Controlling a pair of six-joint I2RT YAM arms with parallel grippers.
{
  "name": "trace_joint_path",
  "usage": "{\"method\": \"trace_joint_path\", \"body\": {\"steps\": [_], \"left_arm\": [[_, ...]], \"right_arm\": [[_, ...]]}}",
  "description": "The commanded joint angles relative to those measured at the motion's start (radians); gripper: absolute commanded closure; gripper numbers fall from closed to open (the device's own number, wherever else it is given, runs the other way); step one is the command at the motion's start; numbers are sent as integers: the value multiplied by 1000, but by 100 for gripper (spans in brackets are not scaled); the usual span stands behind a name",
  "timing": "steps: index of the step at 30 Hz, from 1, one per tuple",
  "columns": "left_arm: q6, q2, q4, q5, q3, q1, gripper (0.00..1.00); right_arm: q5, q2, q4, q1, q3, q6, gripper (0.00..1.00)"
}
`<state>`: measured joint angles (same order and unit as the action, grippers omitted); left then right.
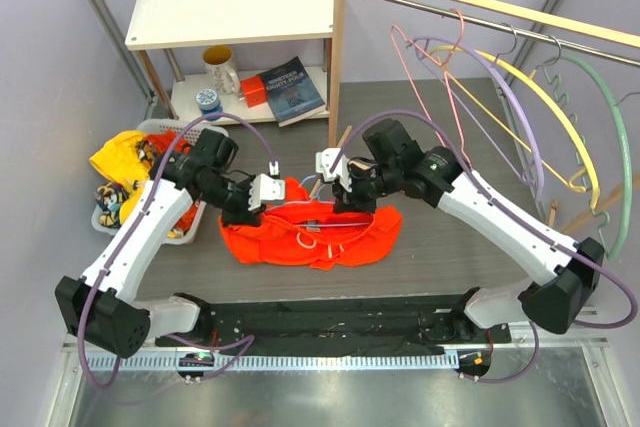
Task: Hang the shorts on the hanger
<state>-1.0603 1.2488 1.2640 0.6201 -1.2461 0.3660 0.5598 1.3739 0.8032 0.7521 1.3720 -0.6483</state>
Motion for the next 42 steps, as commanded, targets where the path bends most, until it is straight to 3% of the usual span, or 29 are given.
{"method": "trace_joint_path", "body": {"steps": [1, 3, 5, 6, 9, 10, 11, 15, 20, 24, 28, 38, 42], "left_arm": [[68, -44, -38, 105, -41, 4, 100], [147, -52, -93, 116, -38, 4, 99], [198, -55, -148, 128, -41, 4, 87], [277, -55, -178, 127, -42, 4, 66], [397, -57, -268, 128, -41, 4, 35], [437, -61, -293, 132, -39, 4, 32], [465, -66, -322, 132, -39, 4, 14], [623, -98, -480, 106, -23, 2, 4], [715, -144, -604, 29, 13, 2, 0], [767, -135, -621, -16, 8, 2, 0], [784, -123, -617, 4, 11, 2, 0], [801, -146, -609, 15, 34, 4, 0], [784, -167, -611, 9, 69, 4, 0]], "right_arm": [[-50, -101, 5, 7, 35, 148, 99], [-124, -130, 14, 9, 53, 269, 99], [-197, -150, 54, 7, 70, 309, 99], [-225, -173, 63, 9, 75, 355, 99], [-308, -222, 99, 9, 84, 401, 99], [-331, -239, 106, 7, 81, 415, 99], [-374, -254, 109, 9, 78, 429, 99], [-501, -334, 142, 9, 76, 502, 99], [-688, -363, 272, 9, 151, 549, 99], [-894, -372, 376, 9, 203, 656, 99], [-980, -351, 427, -10, 303, 739, 99], [-1184, -170, 343, -23, 530, 754, 99], [-1177, -118, 257, -20, 605, 760, 99]]}}
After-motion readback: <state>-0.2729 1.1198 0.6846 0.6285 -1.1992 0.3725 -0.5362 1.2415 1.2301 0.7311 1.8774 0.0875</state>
